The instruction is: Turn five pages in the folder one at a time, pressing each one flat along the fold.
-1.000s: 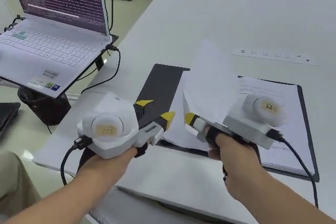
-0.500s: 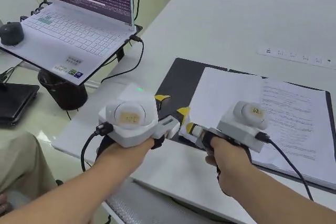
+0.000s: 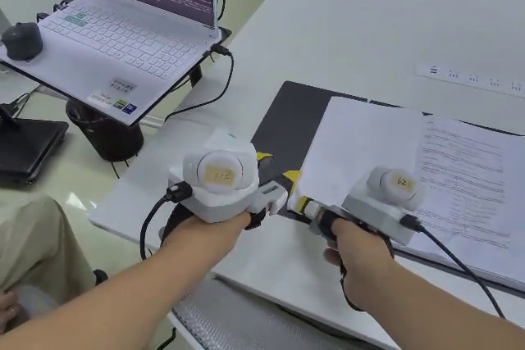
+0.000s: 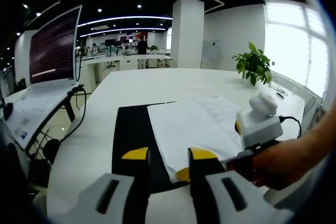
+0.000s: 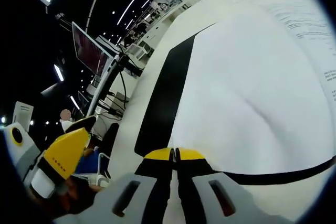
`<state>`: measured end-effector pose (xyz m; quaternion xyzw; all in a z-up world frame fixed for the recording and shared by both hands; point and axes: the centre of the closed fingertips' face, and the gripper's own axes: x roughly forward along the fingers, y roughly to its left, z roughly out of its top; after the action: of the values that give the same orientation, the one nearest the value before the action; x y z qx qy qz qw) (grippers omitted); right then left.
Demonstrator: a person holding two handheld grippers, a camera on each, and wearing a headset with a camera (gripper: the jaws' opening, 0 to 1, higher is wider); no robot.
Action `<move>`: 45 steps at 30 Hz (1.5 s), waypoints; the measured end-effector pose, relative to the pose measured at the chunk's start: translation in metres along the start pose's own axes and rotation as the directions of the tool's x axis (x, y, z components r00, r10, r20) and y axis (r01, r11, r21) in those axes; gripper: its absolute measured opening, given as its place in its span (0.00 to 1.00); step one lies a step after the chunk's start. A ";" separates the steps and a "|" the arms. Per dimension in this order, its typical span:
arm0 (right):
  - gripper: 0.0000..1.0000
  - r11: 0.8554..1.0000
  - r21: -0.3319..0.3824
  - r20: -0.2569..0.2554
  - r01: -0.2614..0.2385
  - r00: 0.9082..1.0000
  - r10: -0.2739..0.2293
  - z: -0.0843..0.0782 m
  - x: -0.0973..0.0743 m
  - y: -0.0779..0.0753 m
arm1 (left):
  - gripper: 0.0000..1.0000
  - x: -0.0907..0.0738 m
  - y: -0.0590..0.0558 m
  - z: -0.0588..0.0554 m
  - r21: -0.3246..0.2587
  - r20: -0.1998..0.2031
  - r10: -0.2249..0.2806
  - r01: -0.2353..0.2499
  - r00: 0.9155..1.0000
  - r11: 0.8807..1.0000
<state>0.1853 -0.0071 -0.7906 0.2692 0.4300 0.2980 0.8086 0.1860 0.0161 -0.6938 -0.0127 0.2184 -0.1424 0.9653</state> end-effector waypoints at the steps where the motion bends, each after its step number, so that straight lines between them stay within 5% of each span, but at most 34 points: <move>1: 0.00 1.000 0.003 -0.010 -0.024 1.000 0.024 -0.002 0.000 0.005 | 0.27 0.001 0.000 -0.001 -0.003 -0.002 -0.001 0.001 1.000 1.000; 9: 0.00 0.994 -0.075 0.062 -0.076 0.995 0.080 0.007 -0.031 0.011 | 0.27 0.019 -0.006 -0.009 -0.019 -0.036 0.003 -0.003 0.999 1.000; 15: 0.00 0.992 0.036 0.212 -0.118 0.971 0.108 0.038 -0.067 -0.010 | 0.26 0.043 -0.030 -0.023 -0.037 -0.068 -0.030 0.027 0.997 0.999; 20: 0.00 0.998 0.033 0.294 -0.044 0.955 0.033 0.059 -0.090 -0.048 | 0.24 0.061 -0.045 -0.044 -0.028 -0.119 -0.045 0.042 0.992 0.999; 29: 0.00 0.991 -0.101 0.392 0.091 0.919 -0.044 0.096 -0.111 -0.092 | 0.26 0.067 -0.039 -0.080 -0.001 -0.199 0.037 -0.038 0.979 0.999; 30: 0.00 0.986 -0.131 0.388 0.108 0.920 -0.049 0.099 -0.110 -0.096 | 0.26 0.067 -0.037 -0.074 0.037 -0.145 0.050 -0.045 0.988 0.998; 41: 0.00 0.940 -0.288 0.330 0.182 0.941 -0.081 0.115 -0.087 -0.106 | 0.22 0.067 -0.034 -0.078 0.034 -0.122 0.058 -0.054 0.991 0.998; 45: 0.00 0.935 -0.297 0.334 0.191 0.939 -0.086 0.124 -0.081 -0.108 | 0.22 0.066 -0.034 -0.078 0.030 -0.110 0.059 -0.056 0.992 0.998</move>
<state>0.2817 -0.1600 -0.7618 0.1450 0.2582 0.2593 0.9193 0.2008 -0.0324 -0.7894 0.0145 0.2699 -0.1181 0.9555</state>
